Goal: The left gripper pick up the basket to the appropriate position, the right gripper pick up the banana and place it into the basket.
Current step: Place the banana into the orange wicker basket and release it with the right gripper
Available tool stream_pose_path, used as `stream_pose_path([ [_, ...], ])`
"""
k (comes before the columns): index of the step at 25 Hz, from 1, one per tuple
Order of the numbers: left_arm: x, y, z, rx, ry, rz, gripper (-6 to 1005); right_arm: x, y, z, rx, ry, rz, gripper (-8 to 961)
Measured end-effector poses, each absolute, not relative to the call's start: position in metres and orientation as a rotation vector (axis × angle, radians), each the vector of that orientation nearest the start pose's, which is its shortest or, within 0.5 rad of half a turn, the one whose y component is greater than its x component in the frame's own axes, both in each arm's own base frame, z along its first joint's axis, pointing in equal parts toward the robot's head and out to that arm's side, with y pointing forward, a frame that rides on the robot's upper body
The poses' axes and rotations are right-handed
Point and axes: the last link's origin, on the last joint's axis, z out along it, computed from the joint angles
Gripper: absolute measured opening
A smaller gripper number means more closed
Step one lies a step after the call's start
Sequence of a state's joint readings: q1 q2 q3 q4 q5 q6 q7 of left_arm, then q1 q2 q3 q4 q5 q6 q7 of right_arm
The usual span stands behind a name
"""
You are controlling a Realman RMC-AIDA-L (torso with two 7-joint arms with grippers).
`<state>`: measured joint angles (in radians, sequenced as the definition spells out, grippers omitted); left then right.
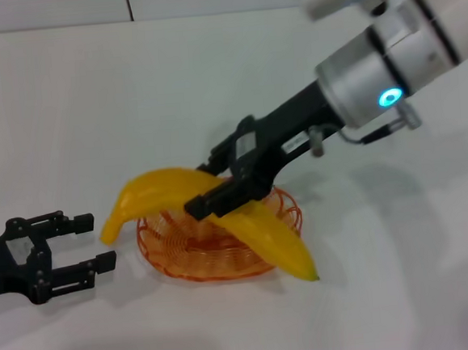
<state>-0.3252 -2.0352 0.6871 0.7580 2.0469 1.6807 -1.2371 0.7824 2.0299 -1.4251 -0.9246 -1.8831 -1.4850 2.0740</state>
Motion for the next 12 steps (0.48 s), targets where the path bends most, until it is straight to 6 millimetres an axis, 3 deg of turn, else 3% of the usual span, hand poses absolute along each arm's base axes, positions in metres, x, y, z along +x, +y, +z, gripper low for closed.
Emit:
stream_pose_path([
  [4,-0.319,0.27,0.028,-2.748,-0.548,-0.558,728,0.125,0.36,-0.065,-3.15,0.672,0.121,535],
  [12,-0.317,0.272,0.028,-2.751,-0.541,-0.558,728,0.127,0.365,-0.068,-3.114,0.652,0.128,538],
])
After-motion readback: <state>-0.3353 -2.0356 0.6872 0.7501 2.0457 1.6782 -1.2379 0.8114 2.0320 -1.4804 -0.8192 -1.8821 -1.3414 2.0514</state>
